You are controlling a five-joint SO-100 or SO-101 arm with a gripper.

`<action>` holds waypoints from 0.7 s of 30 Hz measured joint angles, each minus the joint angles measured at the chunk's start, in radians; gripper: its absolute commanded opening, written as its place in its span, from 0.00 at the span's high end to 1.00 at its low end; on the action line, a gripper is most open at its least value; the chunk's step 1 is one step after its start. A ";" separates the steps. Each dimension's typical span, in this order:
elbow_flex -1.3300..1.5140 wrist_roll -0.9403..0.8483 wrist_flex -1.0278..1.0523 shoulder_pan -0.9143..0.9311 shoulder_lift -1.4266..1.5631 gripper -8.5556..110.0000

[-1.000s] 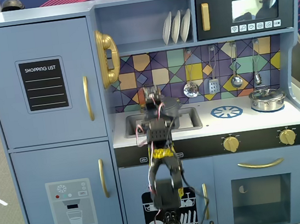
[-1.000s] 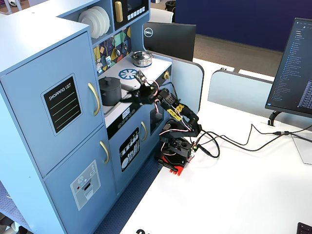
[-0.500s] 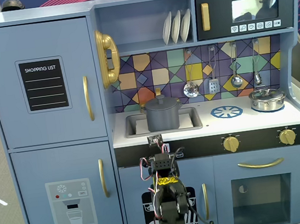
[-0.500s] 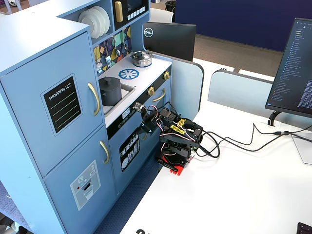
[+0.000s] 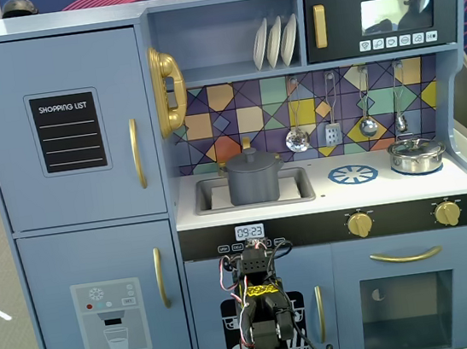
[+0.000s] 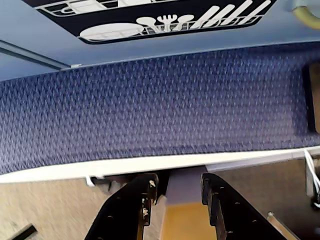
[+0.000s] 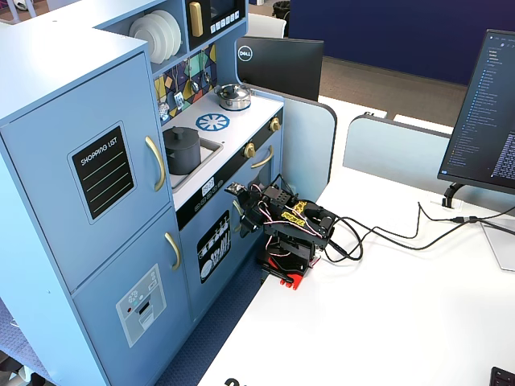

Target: Pick up the lid from the counter and put it on the gray recipient

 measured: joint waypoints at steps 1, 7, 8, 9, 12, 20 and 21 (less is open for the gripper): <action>0.000 -0.023 0.005 0.000 0.005 0.92; 0.002 -0.009 0.006 0.006 0.009 0.89; 0.002 -0.009 0.006 0.011 0.009 0.89; 0.002 -0.009 0.006 0.011 0.009 0.89; 0.002 -0.009 0.006 0.017 0.009 0.88; 0.002 -0.009 0.006 0.017 0.009 0.86; 0.002 -0.009 0.006 0.017 0.009 0.86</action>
